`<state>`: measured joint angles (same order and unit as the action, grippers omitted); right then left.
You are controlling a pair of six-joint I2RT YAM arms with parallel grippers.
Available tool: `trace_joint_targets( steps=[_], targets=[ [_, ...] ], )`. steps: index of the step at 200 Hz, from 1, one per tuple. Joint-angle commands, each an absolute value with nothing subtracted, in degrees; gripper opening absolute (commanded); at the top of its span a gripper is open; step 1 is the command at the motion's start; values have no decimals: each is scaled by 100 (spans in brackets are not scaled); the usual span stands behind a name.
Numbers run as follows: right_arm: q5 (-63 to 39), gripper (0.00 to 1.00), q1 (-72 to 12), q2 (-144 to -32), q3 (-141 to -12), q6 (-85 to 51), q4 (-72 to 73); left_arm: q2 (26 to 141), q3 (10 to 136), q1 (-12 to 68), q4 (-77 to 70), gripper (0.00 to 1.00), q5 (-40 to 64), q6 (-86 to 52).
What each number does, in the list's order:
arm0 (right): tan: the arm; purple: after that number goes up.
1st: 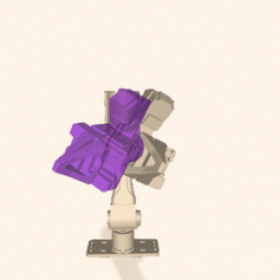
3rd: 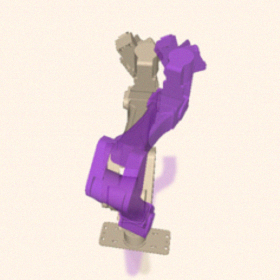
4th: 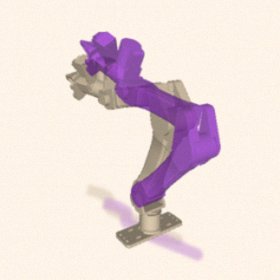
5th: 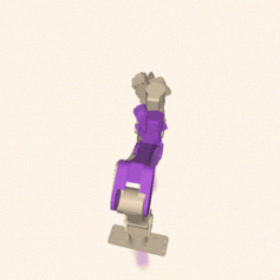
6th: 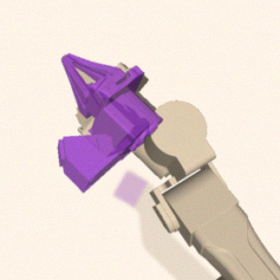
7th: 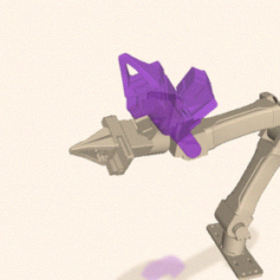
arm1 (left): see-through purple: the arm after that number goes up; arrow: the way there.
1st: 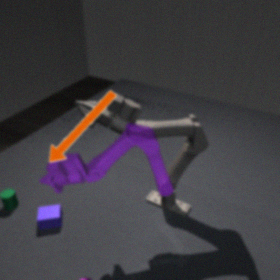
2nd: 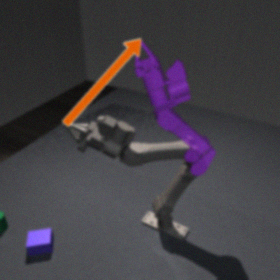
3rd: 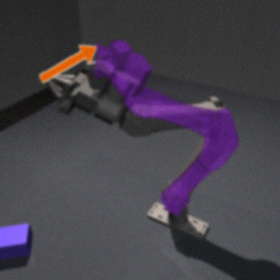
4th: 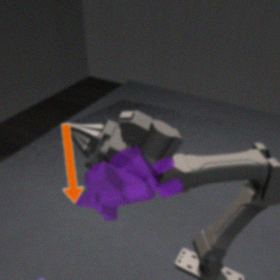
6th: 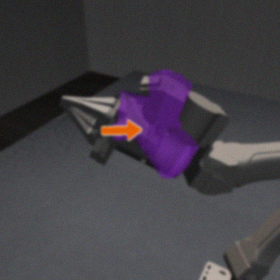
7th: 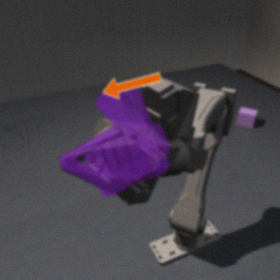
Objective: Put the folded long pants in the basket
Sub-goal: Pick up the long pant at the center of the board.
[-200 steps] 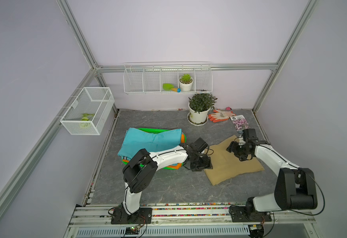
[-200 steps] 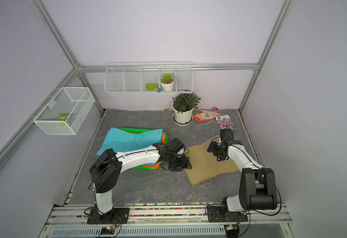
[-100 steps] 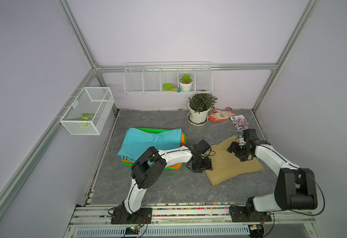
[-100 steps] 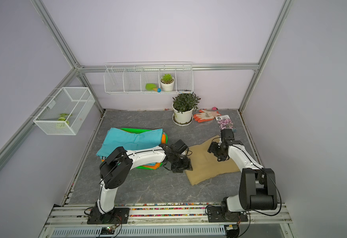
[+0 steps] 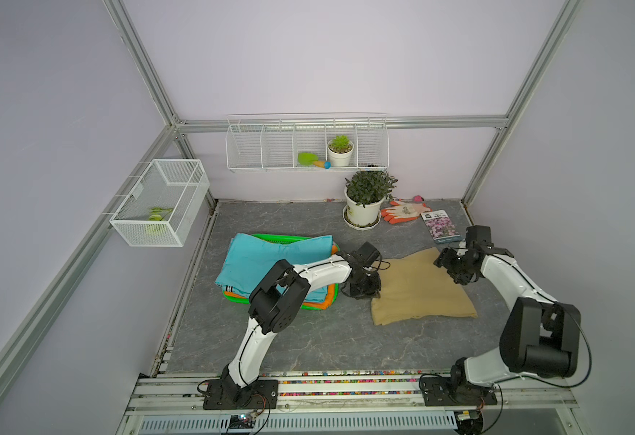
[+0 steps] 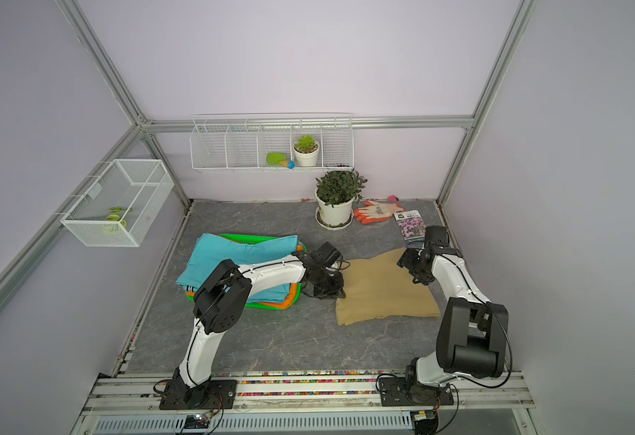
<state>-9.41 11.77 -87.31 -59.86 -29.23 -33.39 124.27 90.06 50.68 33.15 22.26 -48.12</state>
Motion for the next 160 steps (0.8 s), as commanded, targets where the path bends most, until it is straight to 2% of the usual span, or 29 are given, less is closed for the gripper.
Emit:
trace_joint_targets(
  steps=[1, 29, 54, 100, 127, 160],
  targets=[
    [-813, 75, 1556, -9182, -6214, -2671, -3420, 12779, 8918, 4759, 4371, 3, 1317, -4363],
    [-1042, 76, 1881, -9904, -6414, -2583, -3379, 12711, 8922, 4601, 4506, 4, 1266, -4169],
    [-1659, 75, 1951, -10490, -6411, -2586, -3271, 12703, 8958, 4581, 4450, 9, 1409, -4032],
    [-2408, 74, 1951, -10900, -6478, -2643, -3050, 12796, 9054, 4586, 4500, 10, 1450, -3934],
    [-2855, 70, 1806, -11179, -6621, -2574, -3099, 12801, 9071, 4586, 4504, 10, 1463, -3894],
    [-2854, 67, 1394, -11373, -6928, -2255, -3542, 12771, 9088, 4573, 4542, 10, 1432, -3851]
  ],
)
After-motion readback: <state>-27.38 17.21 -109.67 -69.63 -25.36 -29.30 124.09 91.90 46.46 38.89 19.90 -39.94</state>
